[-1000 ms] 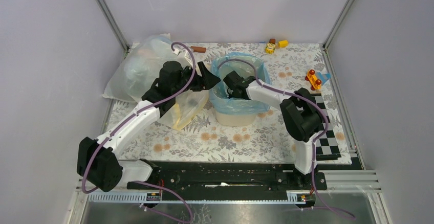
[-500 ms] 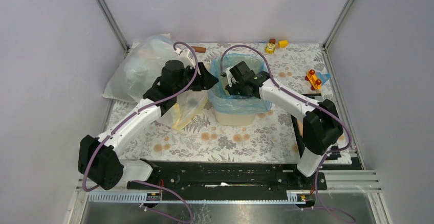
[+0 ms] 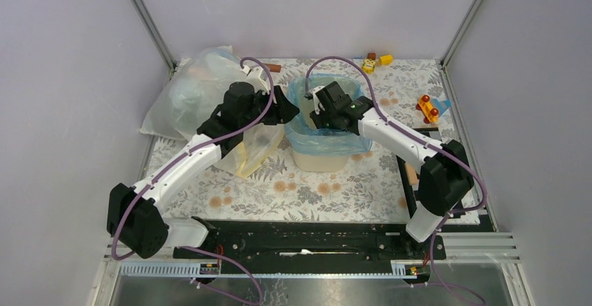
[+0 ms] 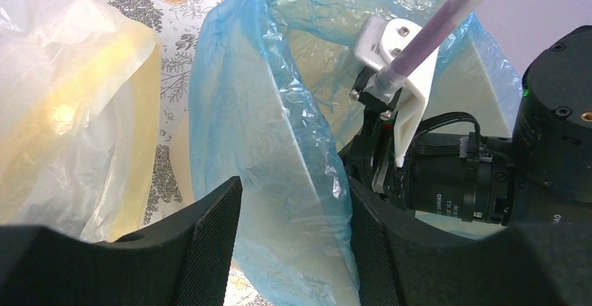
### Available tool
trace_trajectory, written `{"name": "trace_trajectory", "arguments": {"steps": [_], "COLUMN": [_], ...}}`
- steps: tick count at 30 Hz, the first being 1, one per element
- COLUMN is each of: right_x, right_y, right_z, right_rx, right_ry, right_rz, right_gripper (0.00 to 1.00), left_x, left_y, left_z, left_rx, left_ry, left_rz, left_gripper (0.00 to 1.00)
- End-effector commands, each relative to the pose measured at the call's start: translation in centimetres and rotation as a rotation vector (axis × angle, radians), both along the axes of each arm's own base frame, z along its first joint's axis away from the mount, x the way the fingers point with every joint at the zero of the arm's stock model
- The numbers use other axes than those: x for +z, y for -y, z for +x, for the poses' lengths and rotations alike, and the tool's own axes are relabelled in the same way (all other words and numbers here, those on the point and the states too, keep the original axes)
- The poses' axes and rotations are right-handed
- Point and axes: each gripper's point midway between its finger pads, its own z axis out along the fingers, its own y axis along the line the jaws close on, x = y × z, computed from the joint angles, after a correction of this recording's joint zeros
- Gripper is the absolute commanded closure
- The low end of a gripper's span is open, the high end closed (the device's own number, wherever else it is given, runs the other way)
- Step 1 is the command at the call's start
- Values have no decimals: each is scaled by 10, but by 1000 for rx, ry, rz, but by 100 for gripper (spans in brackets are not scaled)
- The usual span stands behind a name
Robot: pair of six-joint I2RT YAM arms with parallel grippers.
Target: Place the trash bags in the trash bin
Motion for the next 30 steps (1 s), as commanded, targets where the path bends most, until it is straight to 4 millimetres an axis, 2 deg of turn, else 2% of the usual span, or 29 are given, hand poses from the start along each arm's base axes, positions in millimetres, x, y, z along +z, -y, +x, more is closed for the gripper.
{"name": "trace_trajectory", "arguments": {"steps": [1, 9, 12, 14, 21, 26, 30], "right_x": [16, -30, -34, -24, 21, 29, 42], "right_y": [-5, -9, -9, -9, -12, -19, -18], "right_z": [13, 14, 17, 20, 30, 23, 18], "right_rx": [-66, -115, -132, -146, -200, -174, -171], "right_ry": [55, -33, -35, -7, 93, 46, 49], "right_rz": [26, -11, -16, 0, 85, 114, 133], "right_gripper": [73, 72, 70, 64, 55, 50, 41], "left_x": [21, 27, 26, 26, 23, 21, 18], "left_y": [-1, 4, 5, 4, 3, 1, 1], "left_z": [1, -7, -10, -11, -16, -18, -18], "left_rx": [11, -4, -14, -14, -24, -21, -22], "left_ry": [61, 69, 64, 65, 68, 69, 66], "left_rz": [0, -17, -21, -21, -16, -9, -2], "left_gripper": [39, 26, 22, 20, 12, 11, 11]}}
